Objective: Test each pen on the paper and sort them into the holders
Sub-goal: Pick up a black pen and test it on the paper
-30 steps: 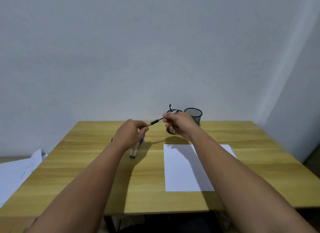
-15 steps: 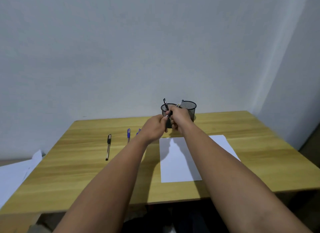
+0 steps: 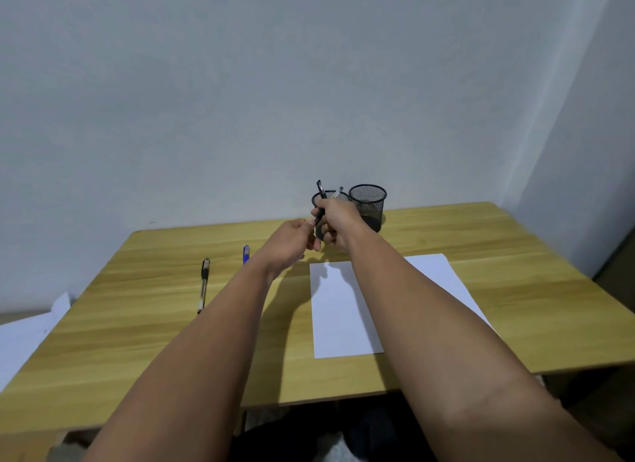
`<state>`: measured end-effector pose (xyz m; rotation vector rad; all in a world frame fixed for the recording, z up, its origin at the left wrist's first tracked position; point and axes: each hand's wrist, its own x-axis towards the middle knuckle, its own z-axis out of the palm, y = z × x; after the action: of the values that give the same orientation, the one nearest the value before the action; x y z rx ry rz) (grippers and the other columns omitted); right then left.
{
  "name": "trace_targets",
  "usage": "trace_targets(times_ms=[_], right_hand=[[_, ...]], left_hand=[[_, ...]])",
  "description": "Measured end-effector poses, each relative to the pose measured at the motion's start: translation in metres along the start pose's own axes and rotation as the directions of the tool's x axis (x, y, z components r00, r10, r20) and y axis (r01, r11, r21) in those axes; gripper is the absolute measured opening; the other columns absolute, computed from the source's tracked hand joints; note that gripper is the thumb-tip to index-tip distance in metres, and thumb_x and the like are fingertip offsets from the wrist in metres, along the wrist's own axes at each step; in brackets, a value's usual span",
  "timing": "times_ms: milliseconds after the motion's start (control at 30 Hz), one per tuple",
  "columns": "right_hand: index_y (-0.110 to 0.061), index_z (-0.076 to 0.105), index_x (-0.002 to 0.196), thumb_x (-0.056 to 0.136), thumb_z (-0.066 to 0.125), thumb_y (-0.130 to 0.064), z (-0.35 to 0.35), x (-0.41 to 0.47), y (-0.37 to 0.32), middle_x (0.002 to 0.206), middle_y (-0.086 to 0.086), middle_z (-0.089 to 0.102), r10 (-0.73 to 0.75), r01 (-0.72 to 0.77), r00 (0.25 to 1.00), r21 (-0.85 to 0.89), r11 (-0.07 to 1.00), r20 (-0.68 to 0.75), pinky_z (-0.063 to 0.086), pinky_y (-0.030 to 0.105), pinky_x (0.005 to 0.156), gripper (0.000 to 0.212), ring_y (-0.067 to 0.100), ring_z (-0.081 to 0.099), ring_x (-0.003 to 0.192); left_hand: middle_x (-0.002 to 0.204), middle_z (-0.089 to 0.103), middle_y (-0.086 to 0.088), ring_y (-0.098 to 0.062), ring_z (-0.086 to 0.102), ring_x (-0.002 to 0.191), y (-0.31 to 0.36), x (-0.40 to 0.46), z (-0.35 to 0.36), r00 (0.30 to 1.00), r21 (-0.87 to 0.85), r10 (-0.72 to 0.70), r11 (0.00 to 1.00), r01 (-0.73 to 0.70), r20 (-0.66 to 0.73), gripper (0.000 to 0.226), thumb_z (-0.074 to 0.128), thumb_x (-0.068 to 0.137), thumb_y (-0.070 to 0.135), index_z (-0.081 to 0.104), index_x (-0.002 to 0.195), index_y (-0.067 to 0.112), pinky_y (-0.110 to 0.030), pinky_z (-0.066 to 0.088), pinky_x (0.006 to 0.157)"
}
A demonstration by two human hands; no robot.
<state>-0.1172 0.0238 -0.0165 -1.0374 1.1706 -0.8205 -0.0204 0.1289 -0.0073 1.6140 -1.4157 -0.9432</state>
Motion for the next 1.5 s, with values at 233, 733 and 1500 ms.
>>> trace_targets(times_ms=[233, 733, 1500], right_hand=[[-0.013, 0.071, 0.082, 0.104, 0.065, -0.031, -0.007, -0.009, -0.004, 0.058, -0.005, 0.04, -0.123, 0.122, 0.991, 0.02, 0.992, 0.055, 0.022, 0.02, 0.038, 0.029, 0.009, 0.027, 0.041], [-0.012, 0.057, 0.076, 0.107, 0.062, -0.016, -0.017, -0.016, -0.005, 0.044, -0.007, 0.035, -0.093, 0.062, 0.99, 0.273, 0.96, 0.103, 0.018, 0.015, 0.03, 0.031, 0.003, 0.023, 0.031], [-0.01, 0.069, 0.087, 0.104, 0.063, -0.008, -0.089, -0.029, 0.095, 0.073, 0.011, 0.065, -0.324, 0.328, 0.927, -0.009, 0.945, -0.188, 0.044, 0.027, 0.049, 0.018, 0.02, 0.054, 0.056]], left_hand=[[0.077, 0.065, -0.002, -0.015, 0.056, 0.079, -0.001, -0.003, -0.004, 0.997, -0.052, 0.014, 0.998, -0.018, -0.071, 0.034, 0.037, 0.107, 0.037, 0.052, 0.085, 0.015, -0.033, 0.042, 0.078], [0.075, 0.06, -0.001, -0.014, 0.053, 0.077, 0.009, -0.006, -0.002, 0.999, -0.126, 0.033, 0.992, -0.031, 0.021, 0.04, 0.034, 0.109, 0.035, 0.047, 0.074, 0.019, -0.035, 0.047, 0.082], [0.121, 0.064, -0.001, -0.027, 0.056, 0.113, -0.098, 0.001, 0.009, 0.901, 0.819, 0.432, 0.532, -0.215, -0.044, 0.043, 0.044, 0.097, 0.045, 0.068, 0.123, 0.021, -0.039, 0.051, 0.084]])
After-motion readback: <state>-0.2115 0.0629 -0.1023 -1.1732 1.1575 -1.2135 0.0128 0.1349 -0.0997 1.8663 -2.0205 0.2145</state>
